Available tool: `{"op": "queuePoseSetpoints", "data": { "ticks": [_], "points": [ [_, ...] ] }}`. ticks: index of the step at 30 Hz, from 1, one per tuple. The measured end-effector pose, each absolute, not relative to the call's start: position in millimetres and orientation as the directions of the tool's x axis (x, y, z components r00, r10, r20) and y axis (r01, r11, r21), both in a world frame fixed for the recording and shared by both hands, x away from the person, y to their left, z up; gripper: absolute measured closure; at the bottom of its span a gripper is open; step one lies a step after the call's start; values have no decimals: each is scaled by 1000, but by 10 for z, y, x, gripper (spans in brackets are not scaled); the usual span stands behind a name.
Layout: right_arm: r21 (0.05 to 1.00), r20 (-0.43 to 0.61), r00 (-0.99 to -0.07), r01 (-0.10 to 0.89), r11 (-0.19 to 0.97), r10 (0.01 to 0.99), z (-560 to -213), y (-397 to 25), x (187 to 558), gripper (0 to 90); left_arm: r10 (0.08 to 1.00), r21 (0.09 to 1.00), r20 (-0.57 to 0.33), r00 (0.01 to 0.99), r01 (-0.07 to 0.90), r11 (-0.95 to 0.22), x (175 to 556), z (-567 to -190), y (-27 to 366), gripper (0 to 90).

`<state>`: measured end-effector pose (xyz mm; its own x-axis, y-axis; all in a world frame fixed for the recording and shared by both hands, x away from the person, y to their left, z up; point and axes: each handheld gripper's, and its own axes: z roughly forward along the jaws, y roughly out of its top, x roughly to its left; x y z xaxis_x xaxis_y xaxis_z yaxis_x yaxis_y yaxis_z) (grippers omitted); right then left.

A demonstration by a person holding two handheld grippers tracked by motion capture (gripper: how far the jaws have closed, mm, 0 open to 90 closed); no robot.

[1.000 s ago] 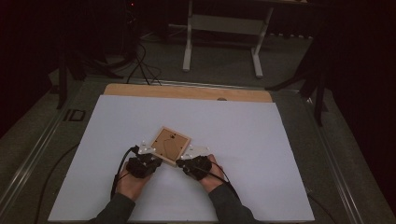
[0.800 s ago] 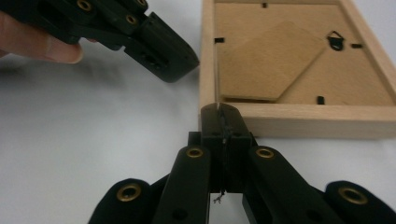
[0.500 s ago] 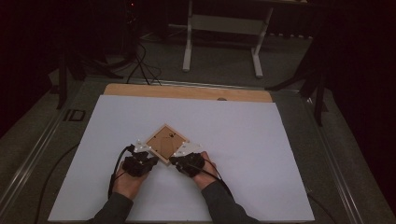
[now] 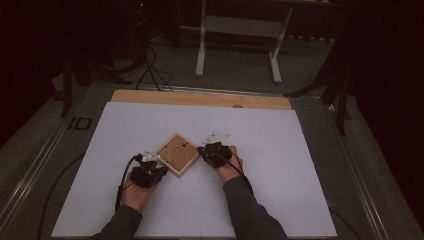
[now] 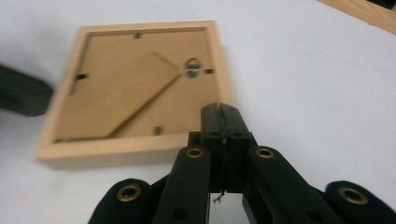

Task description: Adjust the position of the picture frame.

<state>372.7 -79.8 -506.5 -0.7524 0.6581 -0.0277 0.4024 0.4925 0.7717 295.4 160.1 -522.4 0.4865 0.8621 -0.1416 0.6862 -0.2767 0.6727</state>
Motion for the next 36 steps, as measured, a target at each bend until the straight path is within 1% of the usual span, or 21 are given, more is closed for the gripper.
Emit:
{"op": "queuePoseSetpoints", "data": {
  "ticks": [9, 18, 32, 36],
  "points": [
    [751, -34, -717, 441, 491, 697, -5093, -773, 3918, 897, 867, 676, -157, 472, 692, -254, 2970, -5234, 1601, 893],
    [722, -43, -705, 468, 509, 708, -5143, -759, 4004, 897, 873, 675, -154, 463, 694, -249, 3004, -5250, 1604, 895],
    [693, -36, -708, 491, 528, 706, -5184, -814, 3941, 899, 890, 685, -136, 436, 690, -234, 3073, -5258, 1603, 896],
    [691, -11, -706, 506, 516, 708, -5199, -871, 3906, 899, 895, 690, -130, 427, 687, -228, 3109, -5265, 1590, 896]
  ]
}}
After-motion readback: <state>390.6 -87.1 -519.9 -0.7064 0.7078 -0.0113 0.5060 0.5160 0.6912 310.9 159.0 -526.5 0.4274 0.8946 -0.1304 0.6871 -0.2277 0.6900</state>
